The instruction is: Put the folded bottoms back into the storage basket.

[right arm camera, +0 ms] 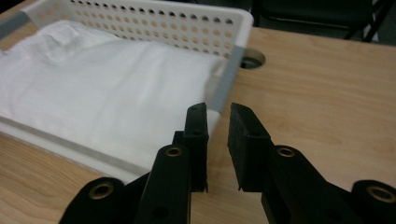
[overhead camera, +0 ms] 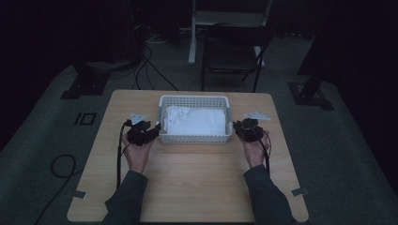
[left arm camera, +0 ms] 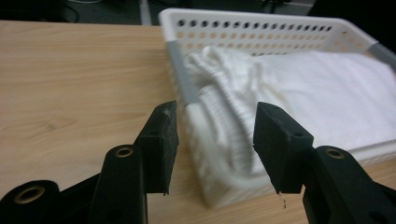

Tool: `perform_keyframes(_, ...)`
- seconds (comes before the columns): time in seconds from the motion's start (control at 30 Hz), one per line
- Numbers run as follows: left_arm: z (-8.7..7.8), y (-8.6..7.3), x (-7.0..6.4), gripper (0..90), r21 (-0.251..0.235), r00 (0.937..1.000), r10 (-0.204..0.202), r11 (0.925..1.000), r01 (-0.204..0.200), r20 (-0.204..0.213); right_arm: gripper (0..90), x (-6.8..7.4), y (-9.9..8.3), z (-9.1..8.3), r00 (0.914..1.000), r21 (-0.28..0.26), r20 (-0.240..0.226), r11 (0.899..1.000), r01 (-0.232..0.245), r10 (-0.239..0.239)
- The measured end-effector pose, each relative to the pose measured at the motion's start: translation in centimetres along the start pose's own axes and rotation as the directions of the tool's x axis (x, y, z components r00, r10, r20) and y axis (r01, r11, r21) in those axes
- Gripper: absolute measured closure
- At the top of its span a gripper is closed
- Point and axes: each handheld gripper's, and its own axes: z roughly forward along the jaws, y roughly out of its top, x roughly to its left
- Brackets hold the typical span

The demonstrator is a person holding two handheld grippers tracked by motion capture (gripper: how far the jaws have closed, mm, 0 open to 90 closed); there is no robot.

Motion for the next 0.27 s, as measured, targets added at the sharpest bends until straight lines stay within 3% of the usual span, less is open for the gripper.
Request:
perform_keyframes(0.07, -0.1, -0.3, 0.3, 49.4, -0.002, 0.9999, -0.001, 1.0000, 0.001, -0.013, 77.7, -0.3, -0.3, 0.0, 1.0000, 0.002, 0.004, 1.000, -0.007, 0.007)
perform_keyframes(0.17, -0.2, -1.2, 1.3, 49.2, 0.012, 0.9968, 0.013, 0.9999, -0.012, -0.079, 77.5, -1.4, -1.3, 0.3, 0.9992, 0.019, 0.021, 0.999, -0.033, 0.033)
perform_keyframes(0.27, 0.0, -1.5, 1.9, 48.0, 0.028, 0.9951, 0.006, 0.9996, -0.003, -0.099, 77.4, -2.2, -1.9, 0.8, 0.9983, 0.036, 0.040, 0.998, -0.045, 0.044)
